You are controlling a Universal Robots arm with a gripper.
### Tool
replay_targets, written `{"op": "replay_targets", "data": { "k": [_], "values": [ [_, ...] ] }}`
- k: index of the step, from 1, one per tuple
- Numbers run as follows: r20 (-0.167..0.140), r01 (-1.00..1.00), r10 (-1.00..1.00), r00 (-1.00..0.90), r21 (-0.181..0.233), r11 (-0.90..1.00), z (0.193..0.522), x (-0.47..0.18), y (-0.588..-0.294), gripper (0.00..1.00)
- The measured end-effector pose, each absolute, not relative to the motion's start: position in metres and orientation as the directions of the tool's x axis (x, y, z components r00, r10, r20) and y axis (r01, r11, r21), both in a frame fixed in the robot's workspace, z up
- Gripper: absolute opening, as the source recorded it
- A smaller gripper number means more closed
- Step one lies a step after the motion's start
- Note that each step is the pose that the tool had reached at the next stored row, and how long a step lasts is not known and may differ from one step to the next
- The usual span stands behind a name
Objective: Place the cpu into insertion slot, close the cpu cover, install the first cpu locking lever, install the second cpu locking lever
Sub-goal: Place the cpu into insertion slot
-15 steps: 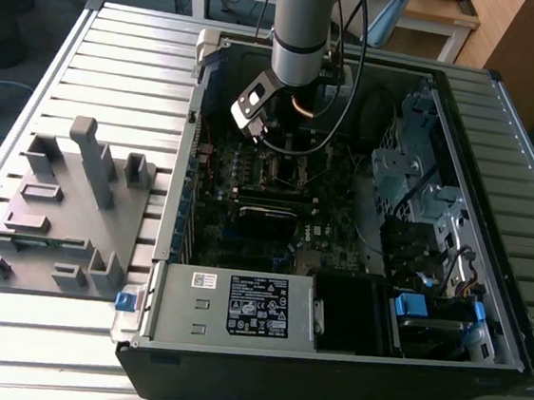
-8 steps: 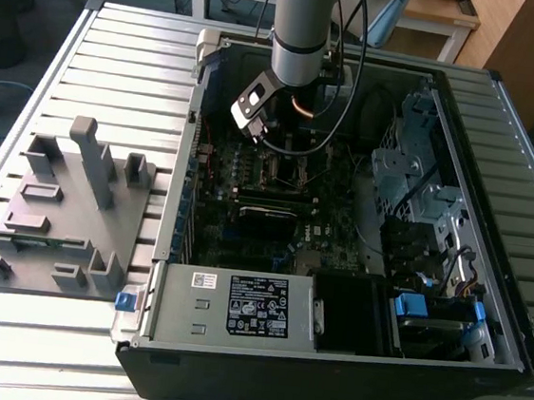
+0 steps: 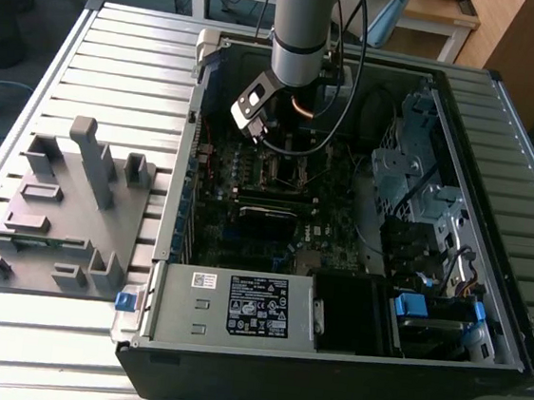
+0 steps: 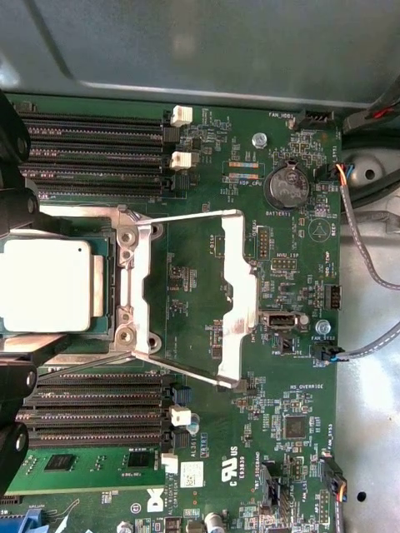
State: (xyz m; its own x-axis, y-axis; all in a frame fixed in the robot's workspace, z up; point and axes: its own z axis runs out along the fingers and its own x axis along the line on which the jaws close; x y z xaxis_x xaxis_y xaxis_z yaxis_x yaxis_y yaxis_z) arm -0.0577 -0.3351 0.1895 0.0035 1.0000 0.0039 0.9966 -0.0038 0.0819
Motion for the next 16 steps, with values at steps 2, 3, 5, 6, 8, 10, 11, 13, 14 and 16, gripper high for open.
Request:
{"op": "replay_targets", "data": {
  "k": [2, 3, 5, 6, 8, 10, 11, 13, 14, 16],
  "values": [
    [0.004, 0.997, 1.0, 0.003, 0.082, -0.004, 0.1894, -0.0577, -0.335, 0.54],
    [0.004, 0.997, 1.0, 0.003, 0.082, -0.004, 0.1894, -0.0577, -0.335, 0.54],
    [0.004, 0.997, 1.0, 0.003, 0.082, -0.004, 0.1894, -0.0577, -0.335, 0.54],
    [0.004, 0.997, 1.0, 0.003, 0.082, -0.004, 0.1894, -0.0577, -0.3351, 0.54],
    [0.004, 0.997, 1.0, 0.003, 0.082, -0.004, 0.1894, -0.0577, -0.335, 0.54],
    [0.004, 0.997, 1.0, 0.003, 0.082, -0.004, 0.1892, -0.0576, -0.335, 0.54],
    [0.005, 0.997, 1.0, 0.003, 0.083, -0.004, 0.1889, -0.0575, -0.3348, 0.55],
    [0.005, 0.997, 1.0, 0.003, 0.083, -0.004, 0.1889, -0.0575, -0.3349, 0.61],
    [0.004, 0.997, 1.0, 0.003, 0.082, -0.004, 0.1891, -0.0576, -0.335, 0.61],
    [0.004, 0.997, 1.0, 0.003, 0.082, -0.004, 0.1893, -0.0577, -0.335, 0.61]
  ]
}}
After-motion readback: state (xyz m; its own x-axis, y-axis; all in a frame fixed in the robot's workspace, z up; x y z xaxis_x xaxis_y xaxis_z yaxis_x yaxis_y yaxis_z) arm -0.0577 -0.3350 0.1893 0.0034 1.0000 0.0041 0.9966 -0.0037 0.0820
